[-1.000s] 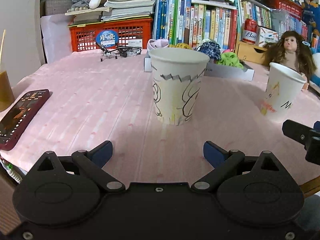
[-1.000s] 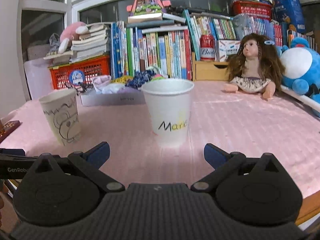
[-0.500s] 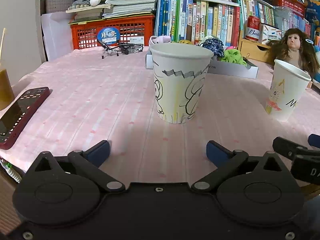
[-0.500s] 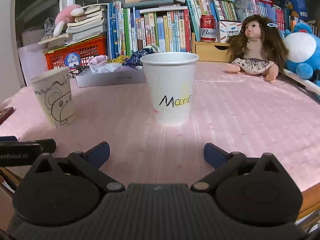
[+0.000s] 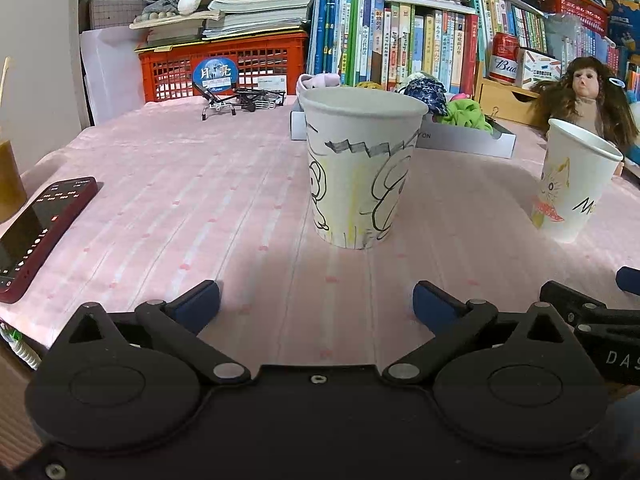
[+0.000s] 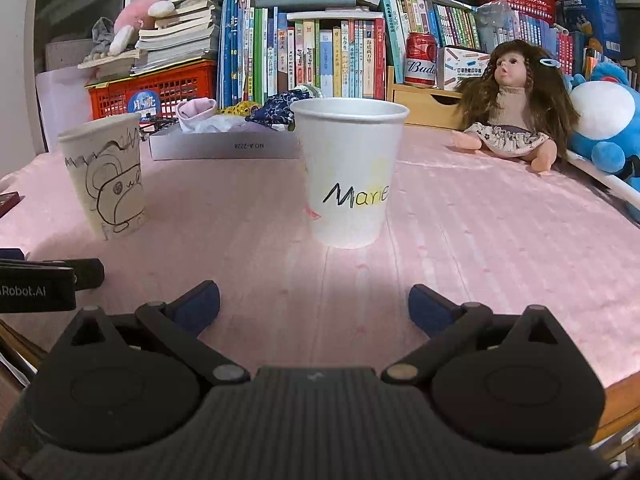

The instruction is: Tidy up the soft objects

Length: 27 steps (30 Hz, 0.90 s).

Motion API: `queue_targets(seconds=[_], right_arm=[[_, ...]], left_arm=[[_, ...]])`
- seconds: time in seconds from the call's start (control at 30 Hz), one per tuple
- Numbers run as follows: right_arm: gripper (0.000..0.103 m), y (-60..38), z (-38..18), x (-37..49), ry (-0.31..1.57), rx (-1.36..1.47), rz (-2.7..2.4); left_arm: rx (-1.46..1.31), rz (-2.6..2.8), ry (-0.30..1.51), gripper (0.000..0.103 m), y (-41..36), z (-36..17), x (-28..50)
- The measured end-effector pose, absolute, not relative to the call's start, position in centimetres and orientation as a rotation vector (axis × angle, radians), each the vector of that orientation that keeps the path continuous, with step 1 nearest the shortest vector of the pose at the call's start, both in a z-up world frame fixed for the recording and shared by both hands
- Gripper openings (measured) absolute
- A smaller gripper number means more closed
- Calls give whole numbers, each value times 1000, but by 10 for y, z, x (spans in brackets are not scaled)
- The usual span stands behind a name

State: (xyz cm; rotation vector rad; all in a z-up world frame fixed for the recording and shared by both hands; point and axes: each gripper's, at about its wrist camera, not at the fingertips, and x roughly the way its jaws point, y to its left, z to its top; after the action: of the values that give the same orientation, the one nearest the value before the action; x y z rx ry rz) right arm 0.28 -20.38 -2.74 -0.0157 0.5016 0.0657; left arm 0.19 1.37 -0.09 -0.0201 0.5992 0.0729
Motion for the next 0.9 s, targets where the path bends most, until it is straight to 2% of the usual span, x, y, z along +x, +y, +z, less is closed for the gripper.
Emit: queue_targets(seconds=[0.9], right_arm=[[103,-204,-27,6,517,-22,72]], left_arm=[[-18,72,596,103,12,-1,1]])
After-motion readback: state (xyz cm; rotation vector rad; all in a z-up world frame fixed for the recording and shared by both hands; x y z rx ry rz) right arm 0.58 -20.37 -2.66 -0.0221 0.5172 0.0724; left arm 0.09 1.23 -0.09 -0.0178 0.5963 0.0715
